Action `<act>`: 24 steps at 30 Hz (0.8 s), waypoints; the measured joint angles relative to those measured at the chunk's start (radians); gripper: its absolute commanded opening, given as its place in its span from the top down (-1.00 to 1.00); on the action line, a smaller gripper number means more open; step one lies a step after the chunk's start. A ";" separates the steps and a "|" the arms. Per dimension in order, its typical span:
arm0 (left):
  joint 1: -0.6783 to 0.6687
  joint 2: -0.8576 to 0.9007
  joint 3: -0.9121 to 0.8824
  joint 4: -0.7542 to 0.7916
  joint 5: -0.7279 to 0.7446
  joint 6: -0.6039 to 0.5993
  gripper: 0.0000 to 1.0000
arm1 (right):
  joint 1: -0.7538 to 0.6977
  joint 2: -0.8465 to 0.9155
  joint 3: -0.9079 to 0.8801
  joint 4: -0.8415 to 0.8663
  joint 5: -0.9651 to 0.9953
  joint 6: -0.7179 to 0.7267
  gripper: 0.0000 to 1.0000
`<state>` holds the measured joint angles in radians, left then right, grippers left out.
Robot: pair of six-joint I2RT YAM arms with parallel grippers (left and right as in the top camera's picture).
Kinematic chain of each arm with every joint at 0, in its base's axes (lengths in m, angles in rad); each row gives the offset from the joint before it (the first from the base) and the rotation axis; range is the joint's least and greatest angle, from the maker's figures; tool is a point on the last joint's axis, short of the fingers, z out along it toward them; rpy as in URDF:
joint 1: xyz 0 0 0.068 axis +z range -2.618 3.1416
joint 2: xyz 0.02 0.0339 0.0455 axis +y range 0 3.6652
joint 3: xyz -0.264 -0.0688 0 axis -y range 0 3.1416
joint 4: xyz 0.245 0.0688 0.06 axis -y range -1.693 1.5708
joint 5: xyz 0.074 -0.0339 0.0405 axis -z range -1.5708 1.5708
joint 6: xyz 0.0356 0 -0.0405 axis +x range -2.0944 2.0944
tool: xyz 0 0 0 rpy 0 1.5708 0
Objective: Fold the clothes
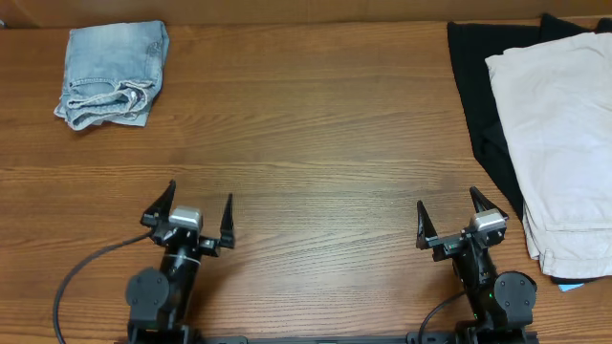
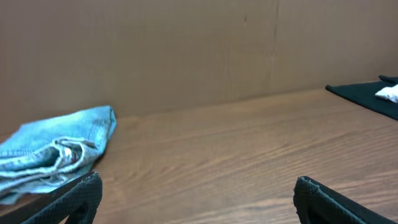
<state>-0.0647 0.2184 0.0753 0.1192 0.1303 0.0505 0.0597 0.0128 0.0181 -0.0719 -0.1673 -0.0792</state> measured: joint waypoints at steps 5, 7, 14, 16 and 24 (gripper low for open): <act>0.000 -0.090 -0.051 0.000 0.000 -0.011 -1.00 | 0.000 0.000 0.000 0.000 -0.001 0.000 -1.00; 0.000 -0.116 -0.055 -0.014 0.000 -0.016 -0.99 | 0.000 0.000 0.000 0.000 0.000 0.000 -1.00; 0.031 -0.200 -0.063 -0.143 0.000 -0.019 -0.99 | 0.000 0.000 0.000 0.000 0.000 0.000 -1.00; 0.054 -0.202 -0.064 -0.166 0.008 -0.018 -1.00 | 0.000 0.000 0.000 0.000 0.000 0.000 -1.00; 0.061 -0.203 -0.064 -0.183 0.012 -0.019 -1.00 | 0.000 0.000 0.000 0.000 0.000 0.000 -1.00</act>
<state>-0.0040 0.0158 0.0109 -0.0639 0.1421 0.0319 0.0597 0.0128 0.0181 -0.0719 -0.1677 -0.0792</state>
